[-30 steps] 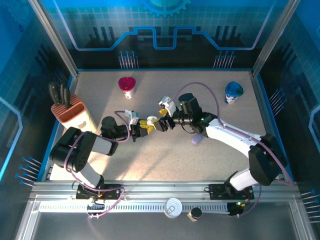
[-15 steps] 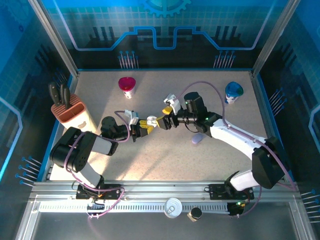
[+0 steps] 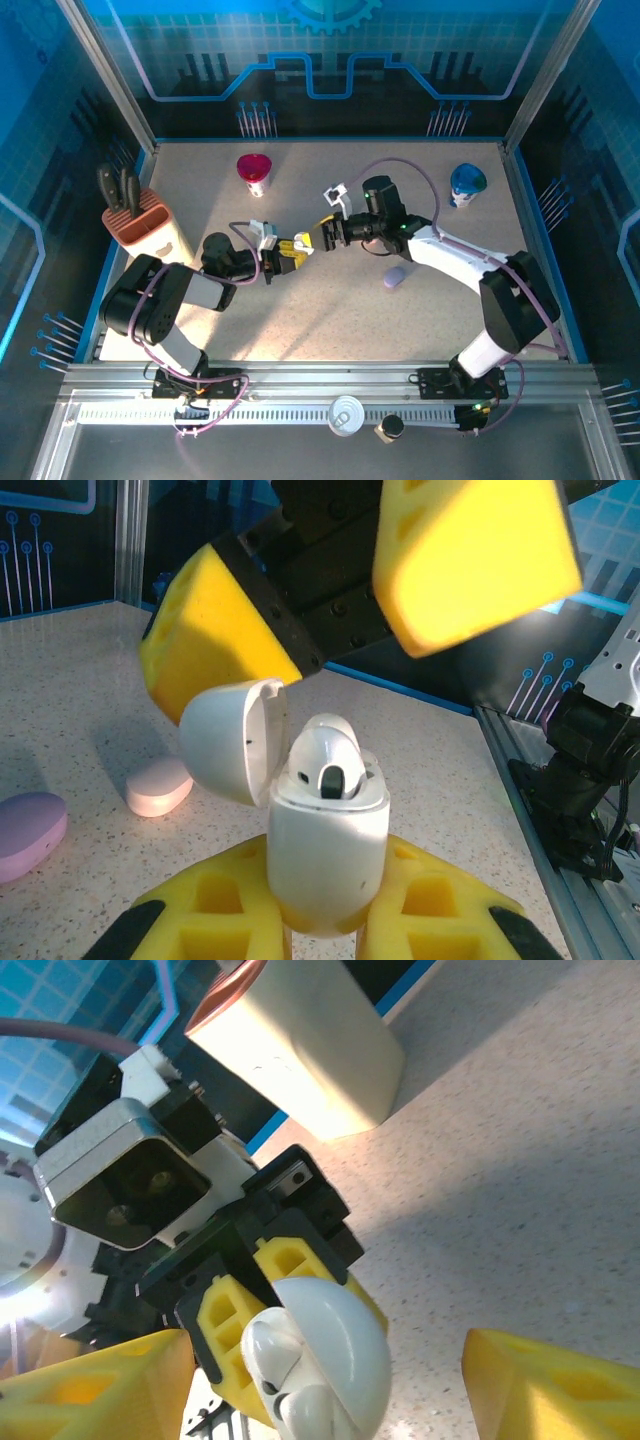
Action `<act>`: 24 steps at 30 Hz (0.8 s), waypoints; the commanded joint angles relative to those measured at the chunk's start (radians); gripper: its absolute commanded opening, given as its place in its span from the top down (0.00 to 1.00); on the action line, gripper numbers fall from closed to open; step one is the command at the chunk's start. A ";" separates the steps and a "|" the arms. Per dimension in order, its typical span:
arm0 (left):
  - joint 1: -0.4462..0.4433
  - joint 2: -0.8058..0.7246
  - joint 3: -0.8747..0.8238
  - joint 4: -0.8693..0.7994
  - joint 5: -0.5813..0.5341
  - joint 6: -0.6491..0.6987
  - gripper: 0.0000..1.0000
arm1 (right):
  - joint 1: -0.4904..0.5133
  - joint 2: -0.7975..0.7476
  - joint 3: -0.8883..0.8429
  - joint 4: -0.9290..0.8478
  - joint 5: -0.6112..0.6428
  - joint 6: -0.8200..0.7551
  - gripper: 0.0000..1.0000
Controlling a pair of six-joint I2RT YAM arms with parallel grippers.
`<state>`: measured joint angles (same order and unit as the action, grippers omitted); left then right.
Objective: Insert the wireless bluetooth earbuds into the charging case
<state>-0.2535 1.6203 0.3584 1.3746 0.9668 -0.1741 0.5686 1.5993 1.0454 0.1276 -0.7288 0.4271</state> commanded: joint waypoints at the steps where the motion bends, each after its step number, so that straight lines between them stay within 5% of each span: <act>1: -0.003 -0.022 0.019 0.028 0.028 0.030 0.90 | 0.008 0.022 0.053 0.005 -0.126 0.017 0.30; 11: 0.003 0.018 0.028 0.027 0.009 0.014 0.91 | 0.004 -0.047 0.005 0.042 -0.183 -0.084 0.42; 19: 0.004 0.008 0.032 0.027 0.010 -0.010 0.91 | -0.018 -0.095 -0.056 0.060 -0.083 -0.148 0.51; 24: 0.003 -0.003 0.034 0.027 0.027 -0.046 0.91 | 0.005 -0.110 -0.052 -0.049 0.058 -0.318 0.30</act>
<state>-0.2535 1.6245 0.3717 1.3830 0.9737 -0.1905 0.5629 1.5162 1.0000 0.1341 -0.7494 0.2375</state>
